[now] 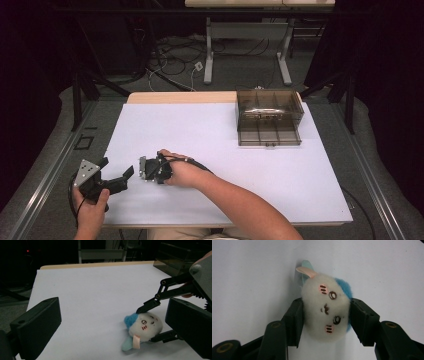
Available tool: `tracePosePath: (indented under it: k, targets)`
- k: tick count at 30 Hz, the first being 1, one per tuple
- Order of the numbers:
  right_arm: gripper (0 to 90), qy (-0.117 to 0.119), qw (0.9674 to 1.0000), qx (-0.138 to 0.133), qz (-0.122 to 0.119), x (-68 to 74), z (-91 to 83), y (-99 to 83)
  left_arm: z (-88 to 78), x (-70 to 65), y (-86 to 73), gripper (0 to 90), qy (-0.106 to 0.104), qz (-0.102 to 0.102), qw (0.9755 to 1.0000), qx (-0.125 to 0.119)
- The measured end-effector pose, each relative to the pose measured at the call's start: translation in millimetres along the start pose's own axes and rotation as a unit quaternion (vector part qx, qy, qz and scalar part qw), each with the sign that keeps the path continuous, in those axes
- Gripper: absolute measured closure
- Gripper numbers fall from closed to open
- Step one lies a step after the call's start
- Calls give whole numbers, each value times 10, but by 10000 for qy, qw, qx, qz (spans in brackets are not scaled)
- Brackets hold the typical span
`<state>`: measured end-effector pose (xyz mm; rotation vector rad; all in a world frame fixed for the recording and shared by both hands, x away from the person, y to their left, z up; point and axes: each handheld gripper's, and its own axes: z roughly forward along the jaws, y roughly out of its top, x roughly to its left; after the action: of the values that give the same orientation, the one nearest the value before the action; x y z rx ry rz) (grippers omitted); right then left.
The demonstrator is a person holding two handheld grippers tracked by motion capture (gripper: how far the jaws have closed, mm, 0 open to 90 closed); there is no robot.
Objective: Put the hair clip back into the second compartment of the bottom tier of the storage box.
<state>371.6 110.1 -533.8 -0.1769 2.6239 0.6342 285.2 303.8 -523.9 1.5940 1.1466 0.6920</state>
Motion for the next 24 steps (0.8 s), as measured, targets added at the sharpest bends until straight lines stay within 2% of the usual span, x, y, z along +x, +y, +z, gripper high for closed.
tracePosePath:
  k: [5, 6, 7, 11, 21, 24]
  targets:
    - [477, -97, 9999, -30, -98, -42, -54, -39, 1, -4, 0, 5, 11, 2, 10000, 9]
    - [477, -127, 9999, -36, -63, -43, -66, -50, 8, -6, -3, 5, 16, -6, 10000, -35]
    - [477, -156, 9999, -39, -58, -55, -87, -71, 1, -4, 1, 5, 16, 5, 10000, 22]
    - [477, -173, 9998, -40, -134, -82, -130, -112, 5, 0, -1, 5, 6, 7, 10000, 22]
    - [477, -181, 9997, -109, -90, -116, -255, -177, 12, -1, -4, 5, 31, 38, 10000, -1]
    - [477, -211, 9996, -101, -151, -123, -300, -187, 8, 0, -2, 5, 29, 37, 10000, 31]
